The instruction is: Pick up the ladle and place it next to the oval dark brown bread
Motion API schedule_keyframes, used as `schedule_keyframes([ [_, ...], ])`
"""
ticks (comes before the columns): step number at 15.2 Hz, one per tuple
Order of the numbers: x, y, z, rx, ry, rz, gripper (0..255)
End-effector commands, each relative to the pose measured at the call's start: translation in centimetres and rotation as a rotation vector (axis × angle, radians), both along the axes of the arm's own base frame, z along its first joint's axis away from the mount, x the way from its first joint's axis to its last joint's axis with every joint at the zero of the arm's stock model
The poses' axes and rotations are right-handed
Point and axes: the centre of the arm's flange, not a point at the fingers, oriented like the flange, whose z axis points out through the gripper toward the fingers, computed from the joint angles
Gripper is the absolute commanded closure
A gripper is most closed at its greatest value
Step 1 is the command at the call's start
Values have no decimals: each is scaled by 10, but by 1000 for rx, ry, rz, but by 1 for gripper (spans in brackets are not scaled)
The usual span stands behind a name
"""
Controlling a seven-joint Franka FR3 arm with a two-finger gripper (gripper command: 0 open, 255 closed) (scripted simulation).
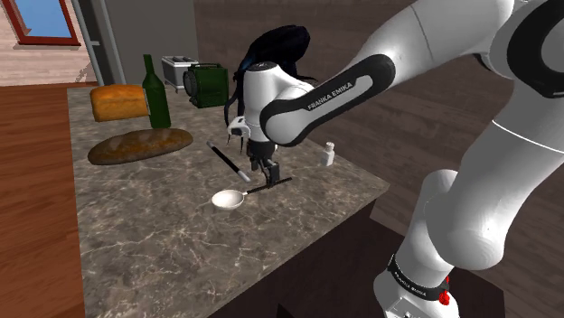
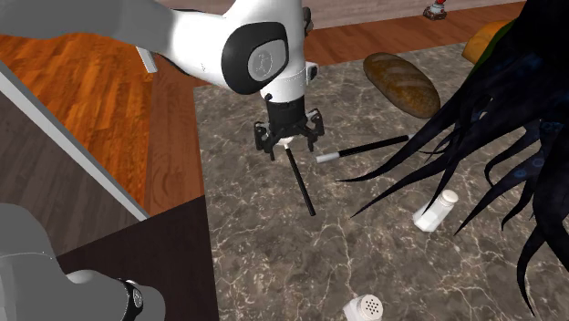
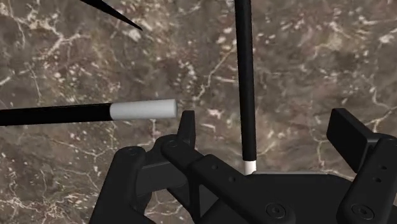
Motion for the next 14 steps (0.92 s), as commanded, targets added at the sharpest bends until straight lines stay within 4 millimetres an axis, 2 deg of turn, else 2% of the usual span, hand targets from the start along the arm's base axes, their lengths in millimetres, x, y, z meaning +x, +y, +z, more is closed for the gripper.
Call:
schedule_keyframes([
  [1, 3, 10, -11, -7, -3, 64, 0],
  [8, 6, 5, -50, -7, -3, 64, 0],
  [14, 6, 5, -50, -7, -3, 64, 0],
])
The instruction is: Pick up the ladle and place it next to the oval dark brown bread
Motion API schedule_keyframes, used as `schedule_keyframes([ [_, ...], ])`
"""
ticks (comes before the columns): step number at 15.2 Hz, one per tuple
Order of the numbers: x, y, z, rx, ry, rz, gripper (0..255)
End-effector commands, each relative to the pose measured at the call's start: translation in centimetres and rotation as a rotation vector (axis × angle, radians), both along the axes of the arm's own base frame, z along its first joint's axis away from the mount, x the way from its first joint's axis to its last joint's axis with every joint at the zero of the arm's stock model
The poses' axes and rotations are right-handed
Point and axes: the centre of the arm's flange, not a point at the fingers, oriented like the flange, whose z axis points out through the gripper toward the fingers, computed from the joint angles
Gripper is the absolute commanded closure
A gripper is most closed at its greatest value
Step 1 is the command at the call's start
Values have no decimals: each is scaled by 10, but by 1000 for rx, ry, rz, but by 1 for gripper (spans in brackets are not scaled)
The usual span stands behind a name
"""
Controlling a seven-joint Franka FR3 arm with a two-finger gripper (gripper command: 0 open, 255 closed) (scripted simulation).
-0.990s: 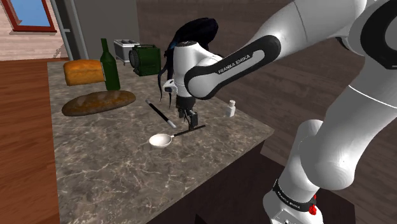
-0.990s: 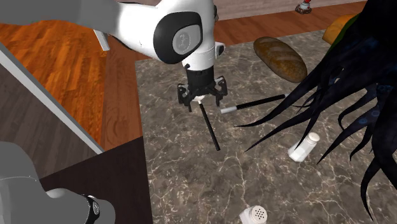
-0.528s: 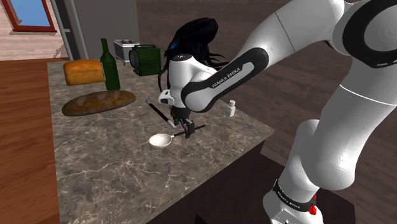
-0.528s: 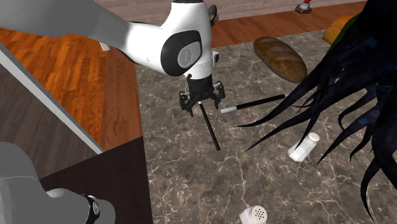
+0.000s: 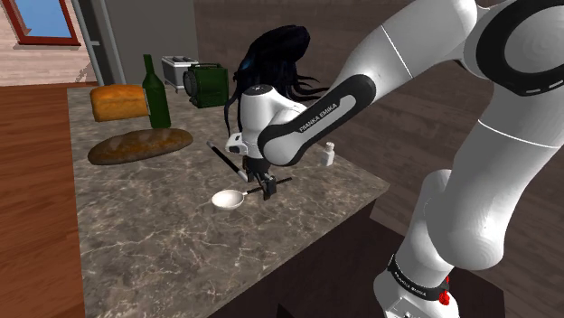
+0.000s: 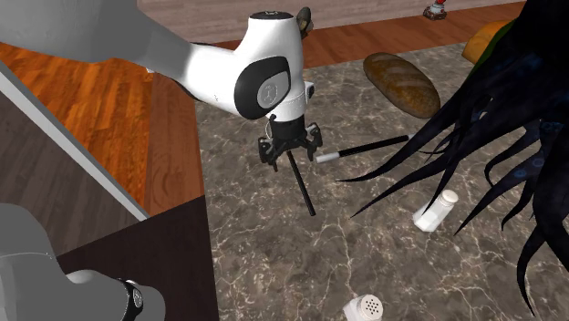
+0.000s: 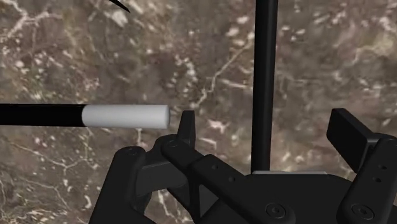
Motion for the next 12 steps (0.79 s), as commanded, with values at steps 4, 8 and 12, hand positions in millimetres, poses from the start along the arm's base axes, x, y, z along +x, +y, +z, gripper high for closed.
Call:
schedule_keyframes([
  [4, 0, 0, 0, 0, 0, 0, 255],
  [8, 0, -1, 0, 0, 0, 0, 255],
  [12, 0, 0, 0, 0, 0, 0, 255],
])
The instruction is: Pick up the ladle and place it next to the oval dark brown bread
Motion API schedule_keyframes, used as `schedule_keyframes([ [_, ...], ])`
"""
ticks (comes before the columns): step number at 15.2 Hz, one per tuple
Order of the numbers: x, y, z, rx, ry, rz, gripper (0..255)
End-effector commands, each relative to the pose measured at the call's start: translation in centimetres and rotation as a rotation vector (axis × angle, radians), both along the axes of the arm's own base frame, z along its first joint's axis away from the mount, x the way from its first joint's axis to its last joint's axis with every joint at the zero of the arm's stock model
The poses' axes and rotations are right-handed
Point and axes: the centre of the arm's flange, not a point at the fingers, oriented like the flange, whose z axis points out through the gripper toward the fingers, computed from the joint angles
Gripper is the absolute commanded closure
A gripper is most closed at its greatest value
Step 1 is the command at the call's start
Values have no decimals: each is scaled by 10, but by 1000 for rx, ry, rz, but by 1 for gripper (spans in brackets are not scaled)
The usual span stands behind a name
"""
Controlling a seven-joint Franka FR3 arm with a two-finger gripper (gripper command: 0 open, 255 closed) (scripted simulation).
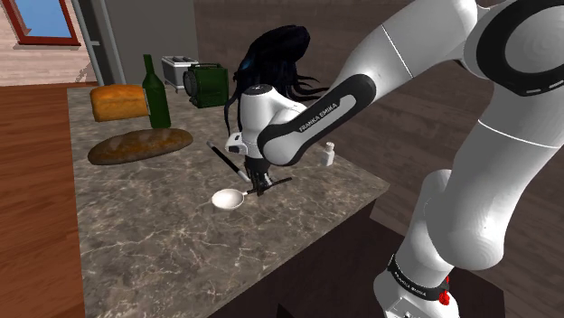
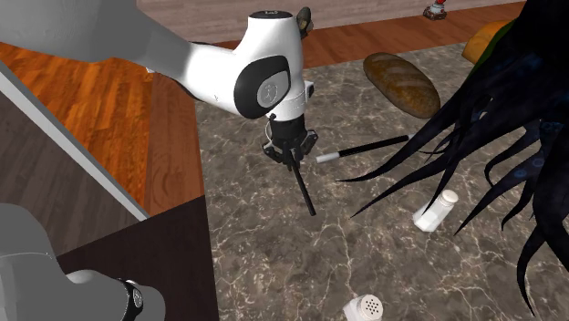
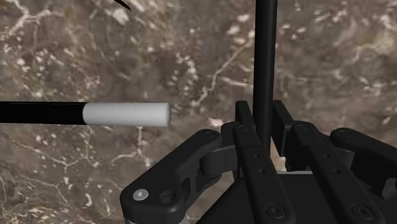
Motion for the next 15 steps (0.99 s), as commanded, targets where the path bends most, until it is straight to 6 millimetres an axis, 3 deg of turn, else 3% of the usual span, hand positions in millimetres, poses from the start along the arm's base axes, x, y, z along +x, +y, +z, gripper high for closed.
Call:
schedule_keyframes([
  [1, 0, -1, 4, -1, 2, -2, 255],
  [15, 0, -1, 78, -1, 2, -2, 255],
])
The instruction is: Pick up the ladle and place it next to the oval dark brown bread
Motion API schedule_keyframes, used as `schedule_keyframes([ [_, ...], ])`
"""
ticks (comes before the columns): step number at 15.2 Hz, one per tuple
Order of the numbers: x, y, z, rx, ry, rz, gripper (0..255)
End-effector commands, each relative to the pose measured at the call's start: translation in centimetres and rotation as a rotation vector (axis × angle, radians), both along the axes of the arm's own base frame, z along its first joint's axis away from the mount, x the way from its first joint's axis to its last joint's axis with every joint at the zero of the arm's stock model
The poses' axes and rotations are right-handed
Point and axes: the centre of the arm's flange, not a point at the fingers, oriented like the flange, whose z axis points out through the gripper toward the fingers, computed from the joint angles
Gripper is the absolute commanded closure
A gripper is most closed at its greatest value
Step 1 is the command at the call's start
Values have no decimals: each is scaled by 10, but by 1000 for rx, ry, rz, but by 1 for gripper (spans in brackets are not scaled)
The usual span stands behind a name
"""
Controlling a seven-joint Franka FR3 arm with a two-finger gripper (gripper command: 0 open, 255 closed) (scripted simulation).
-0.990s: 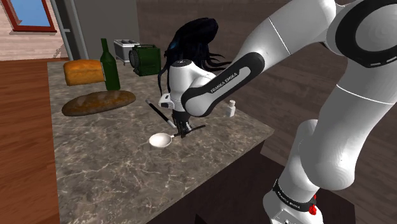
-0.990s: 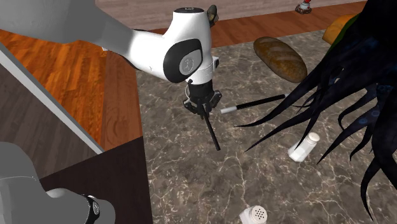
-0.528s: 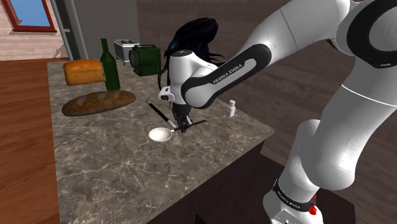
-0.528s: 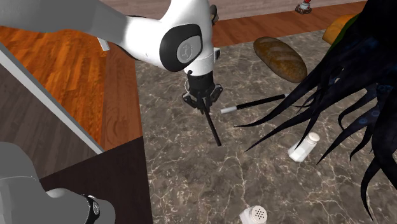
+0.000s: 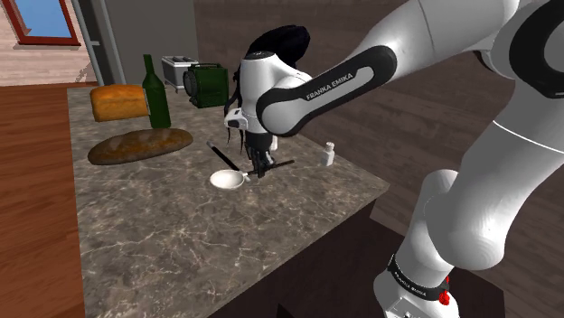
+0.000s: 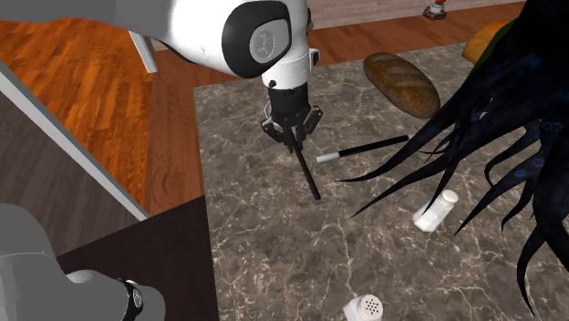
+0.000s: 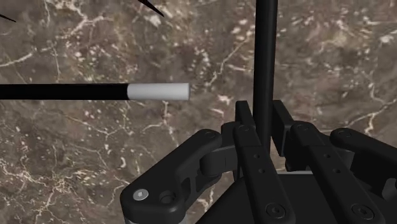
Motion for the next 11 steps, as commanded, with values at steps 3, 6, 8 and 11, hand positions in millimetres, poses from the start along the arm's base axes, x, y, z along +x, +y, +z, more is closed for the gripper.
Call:
schedule_keyframes([
  [3, -2, 1, 22, 0, 0, 0, 255],
  [6, -2, 1, 38, 0, 0, 0, 255],
  [8, -2, 1, 49, 0, 0, 0, 255],
  [11, -2, 1, 65, 0, 0, 0, 255],
])
